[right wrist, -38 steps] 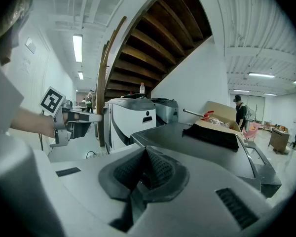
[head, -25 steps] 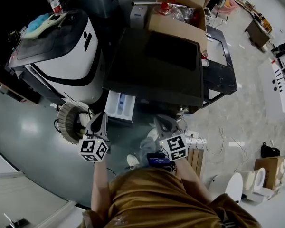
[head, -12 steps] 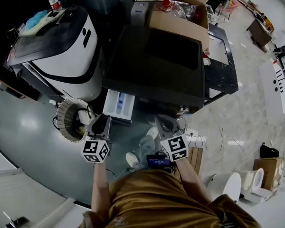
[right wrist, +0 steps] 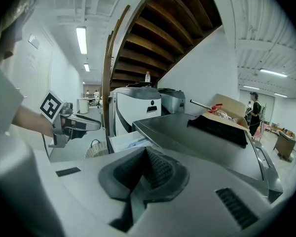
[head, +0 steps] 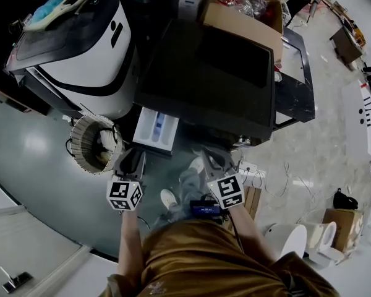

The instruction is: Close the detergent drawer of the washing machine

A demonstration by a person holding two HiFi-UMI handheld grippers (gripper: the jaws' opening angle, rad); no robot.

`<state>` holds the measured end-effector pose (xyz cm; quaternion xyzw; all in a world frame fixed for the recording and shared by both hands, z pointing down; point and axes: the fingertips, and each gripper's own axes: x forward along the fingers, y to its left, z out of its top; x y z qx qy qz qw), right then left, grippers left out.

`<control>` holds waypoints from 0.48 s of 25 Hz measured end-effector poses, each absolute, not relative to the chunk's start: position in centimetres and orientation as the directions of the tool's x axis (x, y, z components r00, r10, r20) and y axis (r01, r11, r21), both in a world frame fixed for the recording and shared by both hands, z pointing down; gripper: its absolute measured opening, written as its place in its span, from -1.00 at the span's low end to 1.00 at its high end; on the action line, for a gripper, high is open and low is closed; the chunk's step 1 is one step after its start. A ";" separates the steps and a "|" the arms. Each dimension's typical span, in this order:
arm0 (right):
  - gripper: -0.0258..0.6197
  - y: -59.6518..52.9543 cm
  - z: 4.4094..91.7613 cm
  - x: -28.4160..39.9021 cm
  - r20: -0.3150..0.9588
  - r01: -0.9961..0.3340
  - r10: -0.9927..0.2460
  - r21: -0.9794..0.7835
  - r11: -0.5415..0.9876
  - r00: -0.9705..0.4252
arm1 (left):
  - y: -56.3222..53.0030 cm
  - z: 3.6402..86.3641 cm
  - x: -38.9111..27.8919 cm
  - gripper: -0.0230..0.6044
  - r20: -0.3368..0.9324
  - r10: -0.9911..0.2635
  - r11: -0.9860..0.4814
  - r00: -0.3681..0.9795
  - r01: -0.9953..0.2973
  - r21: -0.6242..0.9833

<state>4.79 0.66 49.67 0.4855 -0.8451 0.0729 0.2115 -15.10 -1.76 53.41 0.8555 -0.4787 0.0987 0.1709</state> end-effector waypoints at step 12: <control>-0.88 0.1 52.2 4.5 0.481 -0.838 -0.749 0.050 0.543 -0.456 | -1.5 57.1 -14.9 -0.48 0.404 -0.757 -0.478 0.513 -0.857 0.194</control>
